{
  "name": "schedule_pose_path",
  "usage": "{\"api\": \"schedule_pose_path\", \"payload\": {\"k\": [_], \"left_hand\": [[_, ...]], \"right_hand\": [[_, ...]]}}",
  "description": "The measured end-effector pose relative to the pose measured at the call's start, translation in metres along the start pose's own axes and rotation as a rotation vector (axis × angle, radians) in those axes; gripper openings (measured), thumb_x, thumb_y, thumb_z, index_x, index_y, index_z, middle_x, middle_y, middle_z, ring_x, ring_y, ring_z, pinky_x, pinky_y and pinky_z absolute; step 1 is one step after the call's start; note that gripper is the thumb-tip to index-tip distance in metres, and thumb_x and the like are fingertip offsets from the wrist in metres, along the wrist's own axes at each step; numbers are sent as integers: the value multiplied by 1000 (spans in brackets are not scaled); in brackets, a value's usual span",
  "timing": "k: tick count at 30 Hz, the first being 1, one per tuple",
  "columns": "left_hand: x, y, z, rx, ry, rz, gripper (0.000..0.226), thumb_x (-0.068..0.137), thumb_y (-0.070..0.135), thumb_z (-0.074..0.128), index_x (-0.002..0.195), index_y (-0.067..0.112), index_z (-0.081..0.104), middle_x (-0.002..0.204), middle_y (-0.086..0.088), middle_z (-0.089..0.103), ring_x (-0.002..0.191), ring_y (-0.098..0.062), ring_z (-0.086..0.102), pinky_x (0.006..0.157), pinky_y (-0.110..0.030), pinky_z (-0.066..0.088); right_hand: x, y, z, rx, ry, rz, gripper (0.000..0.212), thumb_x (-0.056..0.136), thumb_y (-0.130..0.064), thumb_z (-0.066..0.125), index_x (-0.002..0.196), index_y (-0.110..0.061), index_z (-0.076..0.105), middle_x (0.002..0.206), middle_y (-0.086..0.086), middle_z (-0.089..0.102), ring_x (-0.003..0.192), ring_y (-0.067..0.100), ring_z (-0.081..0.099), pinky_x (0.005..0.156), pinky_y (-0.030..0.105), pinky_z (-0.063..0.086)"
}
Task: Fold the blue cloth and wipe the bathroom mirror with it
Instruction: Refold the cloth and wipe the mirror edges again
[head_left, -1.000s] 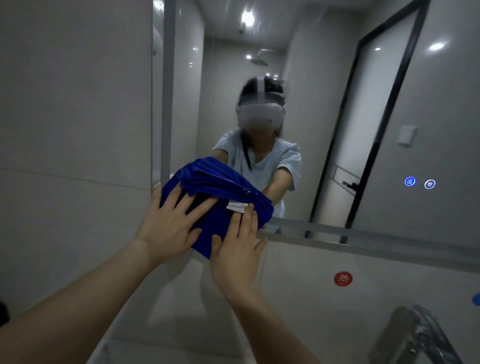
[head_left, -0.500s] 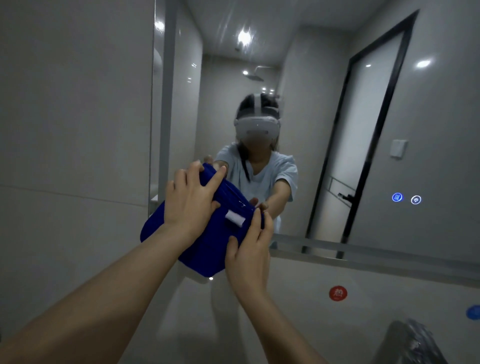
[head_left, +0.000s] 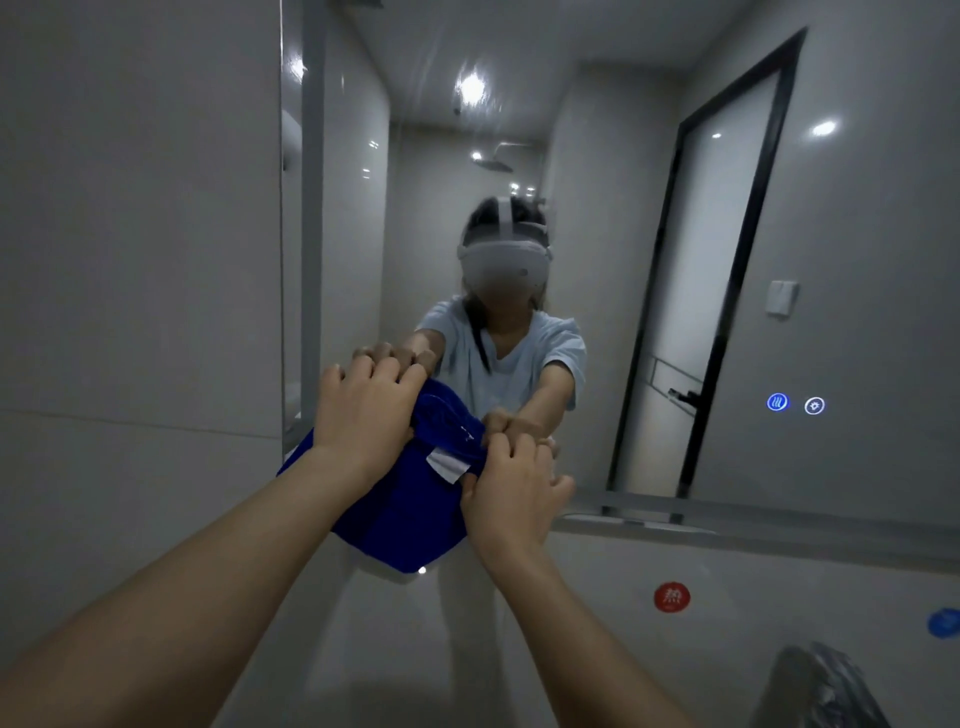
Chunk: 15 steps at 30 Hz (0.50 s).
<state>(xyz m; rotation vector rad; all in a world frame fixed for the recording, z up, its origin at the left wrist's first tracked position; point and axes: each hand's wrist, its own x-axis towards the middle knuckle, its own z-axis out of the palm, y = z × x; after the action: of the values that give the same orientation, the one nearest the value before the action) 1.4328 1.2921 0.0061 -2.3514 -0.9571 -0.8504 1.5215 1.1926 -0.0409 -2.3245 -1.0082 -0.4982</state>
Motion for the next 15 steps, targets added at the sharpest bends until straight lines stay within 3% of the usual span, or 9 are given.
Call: {"api": "schedule_pose_path", "payload": {"k": [5, 9, 11, 13, 15], "left_hand": [[7, -5, -19, -63, -291, 11, 38, 87, 33, 60, 123, 22, 53, 121, -5, 53, 112, -25, 50, 84, -36, 43], [-1, -9, -37, -134, -387, 63, 32, 85, 34, 62, 114, 21, 56, 120, -3, 46, 109, -26, 47, 76, -34, 42], [-9, -8, -46, -120, -438, 106, 26, 85, 36, 61, 105, 20, 54, 115, -3, 50, 97, -23, 50, 71, -33, 41], [-19, -5, -51, -119, -517, 112, 26, 87, 37, 59, 101, 18, 50, 107, -5, 56, 84, -20, 48, 65, -32, 38], [-29, 1, -55, -175, -570, 116, 29, 86, 39, 59, 102, 17, 49, 104, -7, 57, 83, -21, 50, 66, -31, 39]], "right_hand": [[-3, 8, -14, 31, -91, -148, 26, 86, -26, 53, 111, -18, 53, 120, 2, 51, 115, 24, 39, 93, 35, 29], [-10, 11, -29, 161, -196, -171, 17, 83, -20, 56, 89, -17, 41, 96, 6, 61, 94, 27, 56, 78, 33, 37], [-13, 14, -39, 183, -267, -160, 18, 85, -17, 55, 94, -17, 40, 96, 8, 60, 96, 29, 57, 77, 35, 42], [-17, 20, -52, 146, -313, -171, 27, 88, -20, 54, 114, -17, 48, 111, 8, 61, 105, 29, 56, 84, 38, 46], [-20, 29, -64, 72, -333, -178, 31, 89, -24, 53, 120, -20, 55, 115, 6, 62, 107, 27, 56, 87, 39, 46]]}}
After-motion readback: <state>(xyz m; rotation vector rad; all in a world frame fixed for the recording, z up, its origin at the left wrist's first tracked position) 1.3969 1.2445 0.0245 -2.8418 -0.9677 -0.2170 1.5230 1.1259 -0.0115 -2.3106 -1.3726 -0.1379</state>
